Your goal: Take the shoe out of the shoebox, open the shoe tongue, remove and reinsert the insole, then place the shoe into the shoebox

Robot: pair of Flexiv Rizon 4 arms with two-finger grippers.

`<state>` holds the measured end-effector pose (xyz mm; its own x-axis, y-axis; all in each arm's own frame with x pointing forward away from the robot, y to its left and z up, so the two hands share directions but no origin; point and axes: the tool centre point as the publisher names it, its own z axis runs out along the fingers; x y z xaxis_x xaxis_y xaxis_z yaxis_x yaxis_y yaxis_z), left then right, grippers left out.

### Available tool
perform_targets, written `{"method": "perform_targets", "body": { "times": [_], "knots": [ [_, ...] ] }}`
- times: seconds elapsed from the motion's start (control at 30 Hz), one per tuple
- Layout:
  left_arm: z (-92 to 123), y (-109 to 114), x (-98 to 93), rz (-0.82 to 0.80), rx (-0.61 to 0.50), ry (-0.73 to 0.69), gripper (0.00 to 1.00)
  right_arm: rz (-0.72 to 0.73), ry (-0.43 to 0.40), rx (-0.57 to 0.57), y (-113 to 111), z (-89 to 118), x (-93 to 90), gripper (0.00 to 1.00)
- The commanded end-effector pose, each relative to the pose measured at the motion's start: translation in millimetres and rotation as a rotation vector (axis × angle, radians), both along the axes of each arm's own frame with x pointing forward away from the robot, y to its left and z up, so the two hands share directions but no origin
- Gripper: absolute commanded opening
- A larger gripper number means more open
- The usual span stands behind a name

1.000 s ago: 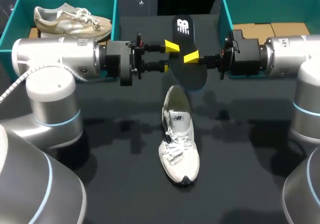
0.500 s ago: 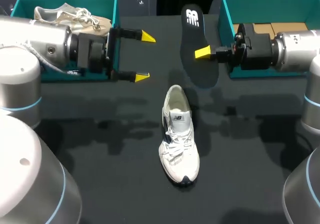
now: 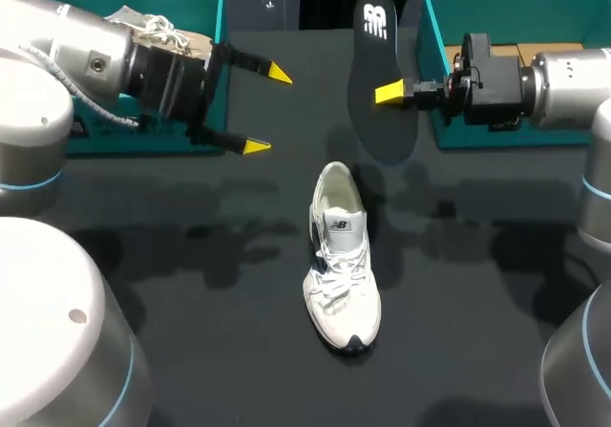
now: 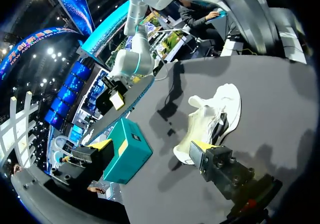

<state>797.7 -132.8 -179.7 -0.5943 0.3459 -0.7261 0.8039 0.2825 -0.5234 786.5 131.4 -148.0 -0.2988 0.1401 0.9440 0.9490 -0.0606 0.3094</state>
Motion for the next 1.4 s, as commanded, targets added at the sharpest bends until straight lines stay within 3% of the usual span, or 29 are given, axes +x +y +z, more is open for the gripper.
{"method": "perform_targets", "body": {
  "times": [0.03,0.27,0.57,1.13,1.4],
  "knots": [
    [-0.5,18.5,-7.6,0.215,0.349,0.194,1.0,-0.007,-0.012,-0.038,5.5,0.6,1.4,0.0],
    [-27.1,35.0,-19.0,0.337,0.514,0.333,1.0,0.009,-0.061,-0.093,15.5,-14.0,13.9,0.0],
    [-55.7,26.7,-21.0,0.432,0.595,0.651,1.0,0.028,-0.104,-0.086,14.5,-30.3,27.3,0.0],
    [-55.7,26.7,-21.0,0.432,0.595,0.651,1.0,0.035,-0.116,-0.078,16.1,-34.7,32.5,0.0],
    [-100.6,7.3,-28.1,0.459,0.587,0.619,1.0,0.044,-0.21,-0.063,45.4,-57.3,51.0,0.0]
  ]
}}
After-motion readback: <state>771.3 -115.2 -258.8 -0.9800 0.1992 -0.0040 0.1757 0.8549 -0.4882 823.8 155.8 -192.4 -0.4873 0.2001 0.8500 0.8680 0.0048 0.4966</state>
